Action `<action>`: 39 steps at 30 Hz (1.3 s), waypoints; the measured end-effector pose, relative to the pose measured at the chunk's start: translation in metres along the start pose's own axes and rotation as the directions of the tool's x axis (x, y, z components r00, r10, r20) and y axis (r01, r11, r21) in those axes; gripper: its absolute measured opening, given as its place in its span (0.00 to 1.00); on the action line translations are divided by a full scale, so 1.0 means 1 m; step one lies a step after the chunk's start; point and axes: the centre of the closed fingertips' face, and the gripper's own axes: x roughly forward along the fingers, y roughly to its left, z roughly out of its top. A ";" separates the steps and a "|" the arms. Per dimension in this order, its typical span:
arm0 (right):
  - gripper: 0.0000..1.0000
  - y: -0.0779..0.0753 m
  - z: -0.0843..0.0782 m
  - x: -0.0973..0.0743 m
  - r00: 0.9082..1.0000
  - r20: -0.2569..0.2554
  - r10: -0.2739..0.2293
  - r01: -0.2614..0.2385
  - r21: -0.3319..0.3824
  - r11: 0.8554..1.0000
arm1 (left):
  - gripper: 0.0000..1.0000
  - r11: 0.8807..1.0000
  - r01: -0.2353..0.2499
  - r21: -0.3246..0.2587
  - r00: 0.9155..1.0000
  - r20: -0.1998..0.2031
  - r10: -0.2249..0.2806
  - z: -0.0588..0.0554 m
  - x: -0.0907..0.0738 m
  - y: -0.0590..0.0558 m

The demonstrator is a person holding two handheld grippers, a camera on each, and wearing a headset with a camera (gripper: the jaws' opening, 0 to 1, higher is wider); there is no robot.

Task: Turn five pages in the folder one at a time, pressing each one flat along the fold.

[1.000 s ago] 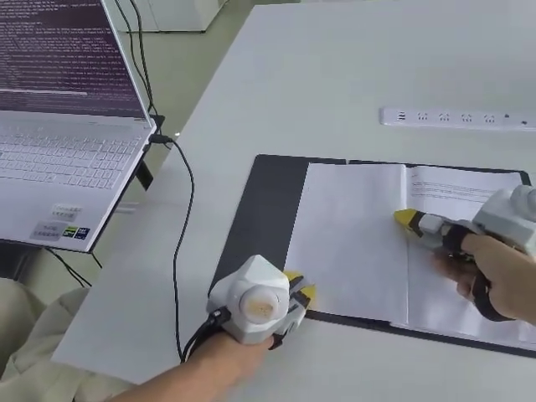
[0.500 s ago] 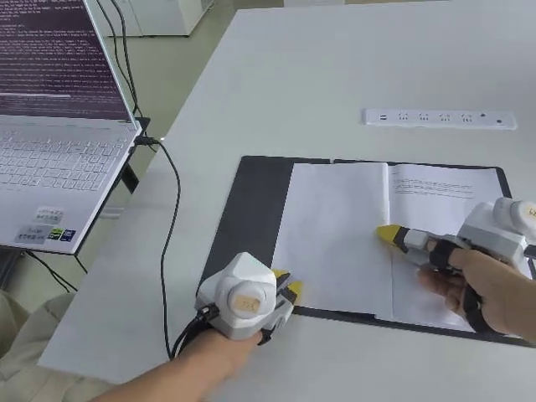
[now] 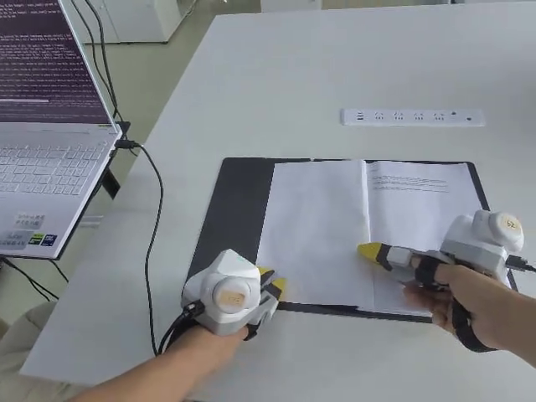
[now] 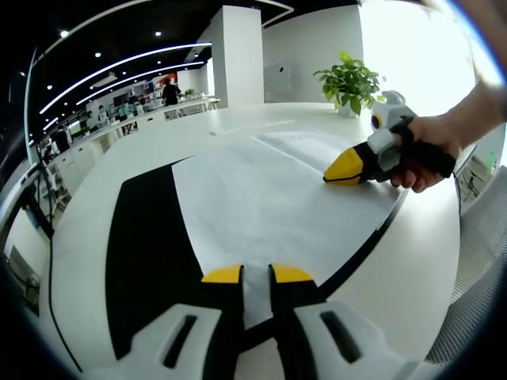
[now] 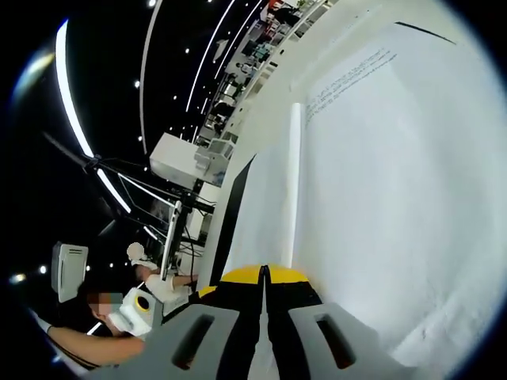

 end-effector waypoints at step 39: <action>0.01 0.051 -0.063 -0.093 0.996 -0.054 0.072 -0.074 -0.041 0.996 | 0.19 0.999 -0.002 -0.042 0.997 -0.082 -0.001 0.001 -0.016 -0.018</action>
